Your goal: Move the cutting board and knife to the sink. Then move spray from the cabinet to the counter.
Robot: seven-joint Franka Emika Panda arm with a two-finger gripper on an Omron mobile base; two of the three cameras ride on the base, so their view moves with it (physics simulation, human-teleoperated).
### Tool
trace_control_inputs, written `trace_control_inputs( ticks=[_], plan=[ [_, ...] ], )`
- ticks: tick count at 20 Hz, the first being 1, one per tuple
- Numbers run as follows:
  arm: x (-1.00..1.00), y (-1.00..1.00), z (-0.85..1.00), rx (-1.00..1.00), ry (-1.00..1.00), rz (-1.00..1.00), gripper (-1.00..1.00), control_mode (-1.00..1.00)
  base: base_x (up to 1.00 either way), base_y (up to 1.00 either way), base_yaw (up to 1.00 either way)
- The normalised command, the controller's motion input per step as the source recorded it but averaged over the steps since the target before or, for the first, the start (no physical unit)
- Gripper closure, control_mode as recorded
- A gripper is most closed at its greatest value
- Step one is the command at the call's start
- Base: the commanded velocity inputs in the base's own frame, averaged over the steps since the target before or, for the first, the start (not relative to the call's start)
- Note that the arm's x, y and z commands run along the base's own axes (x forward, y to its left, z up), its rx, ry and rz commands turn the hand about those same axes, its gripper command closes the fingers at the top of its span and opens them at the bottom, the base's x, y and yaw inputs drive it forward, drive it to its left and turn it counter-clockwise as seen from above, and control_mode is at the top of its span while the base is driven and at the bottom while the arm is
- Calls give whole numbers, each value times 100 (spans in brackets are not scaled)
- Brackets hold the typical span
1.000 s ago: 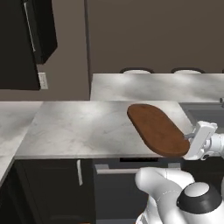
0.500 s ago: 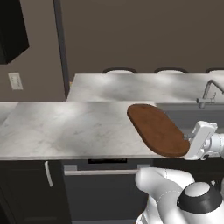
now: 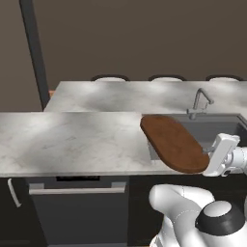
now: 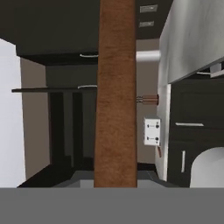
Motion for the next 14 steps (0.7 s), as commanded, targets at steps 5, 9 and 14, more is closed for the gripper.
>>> trace_control_inputs(
  ticks=[5,9,14],
  plan=[
    [0,0,0,0,0,0,100,100,7,-66,0],
    [0,0,0,0,0,0,100,100,8,-63,0],
    [0,0,0,0,0,0,100,100,10,-61,0]
  ],
)
